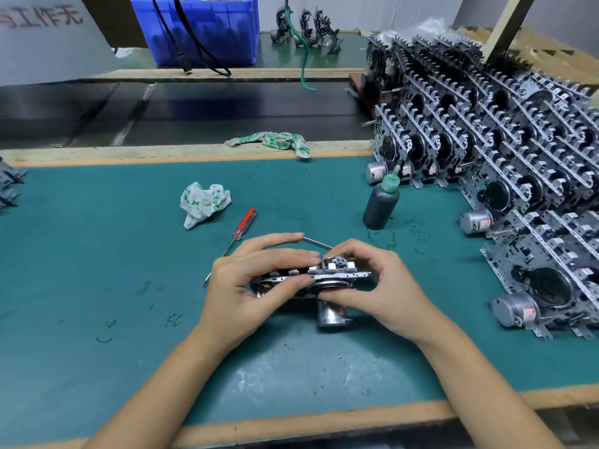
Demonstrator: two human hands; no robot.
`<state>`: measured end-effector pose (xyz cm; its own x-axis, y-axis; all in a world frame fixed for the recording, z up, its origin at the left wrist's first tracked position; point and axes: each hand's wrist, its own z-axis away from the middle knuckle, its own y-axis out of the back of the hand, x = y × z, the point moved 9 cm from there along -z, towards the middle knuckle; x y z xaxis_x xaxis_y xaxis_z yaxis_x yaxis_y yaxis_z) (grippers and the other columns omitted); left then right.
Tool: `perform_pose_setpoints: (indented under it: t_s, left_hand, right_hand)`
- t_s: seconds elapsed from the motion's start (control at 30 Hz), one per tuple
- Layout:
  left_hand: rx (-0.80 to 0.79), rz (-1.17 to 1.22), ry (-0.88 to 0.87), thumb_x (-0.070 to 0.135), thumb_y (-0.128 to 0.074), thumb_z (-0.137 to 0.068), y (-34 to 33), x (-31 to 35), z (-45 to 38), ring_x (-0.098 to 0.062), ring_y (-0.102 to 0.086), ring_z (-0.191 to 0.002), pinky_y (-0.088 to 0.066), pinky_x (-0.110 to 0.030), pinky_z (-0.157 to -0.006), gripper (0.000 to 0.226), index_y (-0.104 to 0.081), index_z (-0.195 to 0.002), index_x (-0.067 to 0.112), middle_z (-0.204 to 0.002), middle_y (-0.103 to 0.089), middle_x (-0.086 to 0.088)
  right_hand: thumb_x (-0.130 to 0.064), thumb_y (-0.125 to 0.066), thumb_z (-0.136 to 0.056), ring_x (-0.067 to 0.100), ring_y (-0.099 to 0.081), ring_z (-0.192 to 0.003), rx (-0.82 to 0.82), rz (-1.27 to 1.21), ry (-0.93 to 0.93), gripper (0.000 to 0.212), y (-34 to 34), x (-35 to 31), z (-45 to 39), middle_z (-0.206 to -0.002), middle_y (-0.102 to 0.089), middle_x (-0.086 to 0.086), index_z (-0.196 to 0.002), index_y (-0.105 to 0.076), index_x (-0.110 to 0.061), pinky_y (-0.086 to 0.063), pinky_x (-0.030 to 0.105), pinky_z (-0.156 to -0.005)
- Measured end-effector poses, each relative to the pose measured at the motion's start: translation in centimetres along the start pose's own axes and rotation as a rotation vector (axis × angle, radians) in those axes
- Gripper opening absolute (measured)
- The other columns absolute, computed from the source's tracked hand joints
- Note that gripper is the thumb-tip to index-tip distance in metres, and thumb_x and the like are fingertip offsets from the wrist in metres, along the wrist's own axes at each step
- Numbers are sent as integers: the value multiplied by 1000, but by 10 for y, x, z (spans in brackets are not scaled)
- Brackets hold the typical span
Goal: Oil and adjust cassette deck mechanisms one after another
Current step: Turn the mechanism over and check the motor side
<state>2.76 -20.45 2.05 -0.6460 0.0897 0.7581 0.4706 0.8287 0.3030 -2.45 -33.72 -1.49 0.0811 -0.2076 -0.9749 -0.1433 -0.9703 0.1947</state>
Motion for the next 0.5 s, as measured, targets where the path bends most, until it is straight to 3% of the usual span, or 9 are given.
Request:
perform_pose_setpoints:
  t_s: [0.5]
  left_hand:
    - [33,-69,3,24,-64,-82,1,0,2,-14,-62,-110,-49,-37,-92,22,-67,-103,24,-99,-72,13]
  right_hand:
    - [-16,-79,-66,5,-61,-76,31,24,10,26,1,0,3,-80,-67,-10,-87,-64,-24,-47,18,-73]
